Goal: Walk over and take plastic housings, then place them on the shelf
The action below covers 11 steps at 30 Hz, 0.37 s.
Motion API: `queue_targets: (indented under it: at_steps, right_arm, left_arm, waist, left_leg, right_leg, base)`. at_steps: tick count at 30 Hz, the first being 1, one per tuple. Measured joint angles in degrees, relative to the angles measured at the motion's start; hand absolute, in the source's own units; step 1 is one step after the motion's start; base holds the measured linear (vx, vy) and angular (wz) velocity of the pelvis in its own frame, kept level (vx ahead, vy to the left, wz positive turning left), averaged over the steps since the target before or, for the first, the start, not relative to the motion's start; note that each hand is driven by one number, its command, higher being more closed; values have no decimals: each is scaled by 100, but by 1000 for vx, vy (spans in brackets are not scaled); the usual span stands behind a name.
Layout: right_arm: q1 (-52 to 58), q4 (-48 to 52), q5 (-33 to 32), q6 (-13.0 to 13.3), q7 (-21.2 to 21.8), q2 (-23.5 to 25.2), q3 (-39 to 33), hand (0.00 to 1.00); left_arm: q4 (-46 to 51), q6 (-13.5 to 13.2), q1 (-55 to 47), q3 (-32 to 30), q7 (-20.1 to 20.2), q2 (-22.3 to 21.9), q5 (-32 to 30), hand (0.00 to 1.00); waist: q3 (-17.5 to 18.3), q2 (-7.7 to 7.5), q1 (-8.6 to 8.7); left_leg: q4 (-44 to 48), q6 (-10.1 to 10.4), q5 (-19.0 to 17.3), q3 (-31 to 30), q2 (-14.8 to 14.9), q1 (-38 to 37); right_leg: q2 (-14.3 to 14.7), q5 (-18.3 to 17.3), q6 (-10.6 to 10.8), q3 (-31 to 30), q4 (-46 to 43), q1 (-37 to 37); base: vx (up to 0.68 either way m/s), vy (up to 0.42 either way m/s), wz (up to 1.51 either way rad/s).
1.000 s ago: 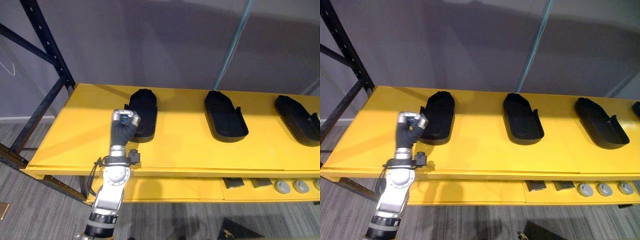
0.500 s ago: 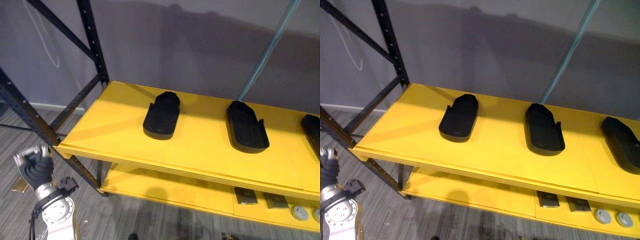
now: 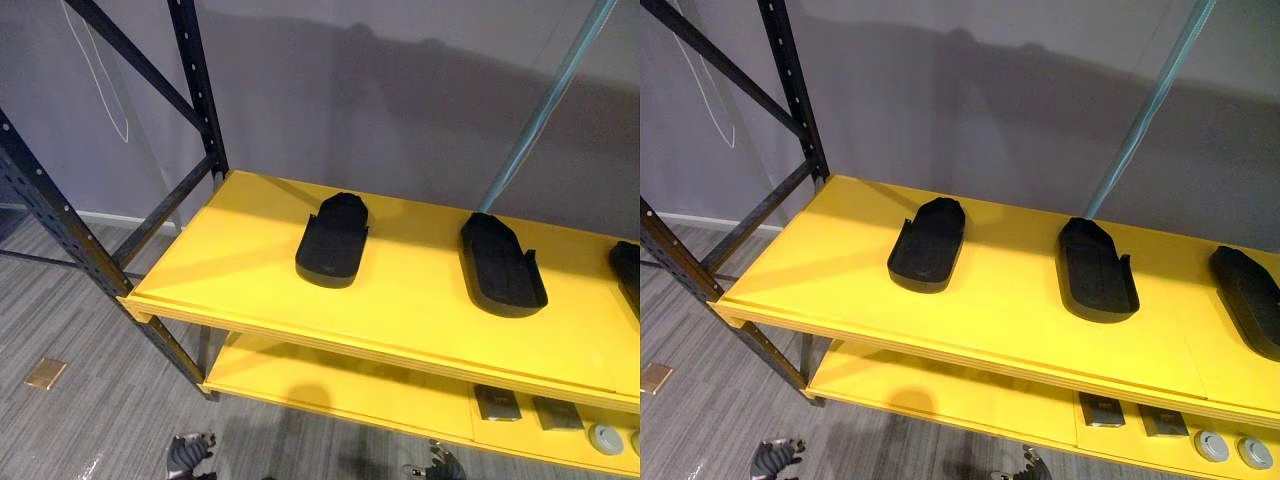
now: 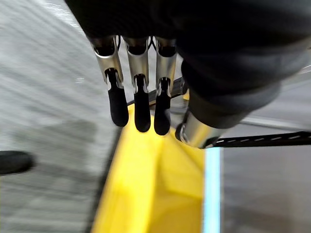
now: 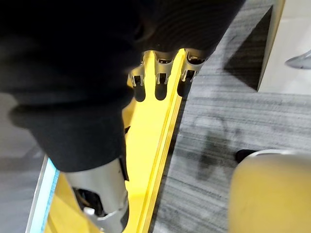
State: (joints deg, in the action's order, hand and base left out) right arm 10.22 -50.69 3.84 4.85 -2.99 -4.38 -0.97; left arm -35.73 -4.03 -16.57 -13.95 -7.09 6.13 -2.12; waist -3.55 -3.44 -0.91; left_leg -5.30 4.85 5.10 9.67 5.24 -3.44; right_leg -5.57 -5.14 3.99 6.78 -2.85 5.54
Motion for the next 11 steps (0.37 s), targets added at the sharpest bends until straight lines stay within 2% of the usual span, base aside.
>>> queue_targets:
  at_steps: [11]
  right_arm:
    - [-341,-483,-2,-12,-47,27,-144,0]
  left_arm:
    - [-1128,27,330,271,41,-14,-225,0]
  waist:
    - [-45,78,31]
  left_leg:
    - [-2,-1,-61,170,29,-177]
  right_leg:
    - [30,-1,-3,-154,30,48]
  base:
    - [-22,9,-7]
